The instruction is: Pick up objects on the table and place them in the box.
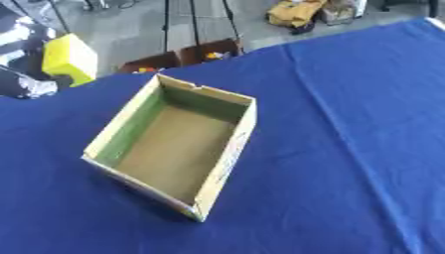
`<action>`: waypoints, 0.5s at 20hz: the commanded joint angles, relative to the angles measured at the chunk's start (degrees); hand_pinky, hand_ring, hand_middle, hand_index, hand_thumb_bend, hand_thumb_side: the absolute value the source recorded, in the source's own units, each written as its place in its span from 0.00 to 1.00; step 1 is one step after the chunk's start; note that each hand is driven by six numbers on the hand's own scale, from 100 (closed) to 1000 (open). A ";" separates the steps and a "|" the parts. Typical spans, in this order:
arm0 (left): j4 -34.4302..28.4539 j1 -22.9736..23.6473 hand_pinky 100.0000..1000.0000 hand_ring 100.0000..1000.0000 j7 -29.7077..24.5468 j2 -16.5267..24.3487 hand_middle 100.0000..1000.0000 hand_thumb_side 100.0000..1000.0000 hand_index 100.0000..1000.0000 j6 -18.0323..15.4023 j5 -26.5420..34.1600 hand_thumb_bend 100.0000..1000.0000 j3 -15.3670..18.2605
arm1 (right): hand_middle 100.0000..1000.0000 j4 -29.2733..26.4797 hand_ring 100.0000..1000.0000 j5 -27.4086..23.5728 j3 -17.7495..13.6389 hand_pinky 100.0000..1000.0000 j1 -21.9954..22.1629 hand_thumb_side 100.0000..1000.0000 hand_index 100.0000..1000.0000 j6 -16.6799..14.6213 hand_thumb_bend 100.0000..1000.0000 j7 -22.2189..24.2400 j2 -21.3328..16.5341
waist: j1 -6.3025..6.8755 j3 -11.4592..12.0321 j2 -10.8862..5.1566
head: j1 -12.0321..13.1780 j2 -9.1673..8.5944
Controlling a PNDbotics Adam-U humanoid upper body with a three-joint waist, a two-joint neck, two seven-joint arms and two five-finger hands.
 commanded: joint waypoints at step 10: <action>3.58 -5.88 0.00 0.09 -3.50 -5.33 0.27 0.37 0.48 -2.68 -0.33 0.00 -0.71 | 0.55 -0.95 0.75 -1.40 0.34 0.76 -2.27 0.43 0.79 -0.10 0.00 1.13 -0.34 | 1.97 -2.88 0.20 | 3.07 -1.27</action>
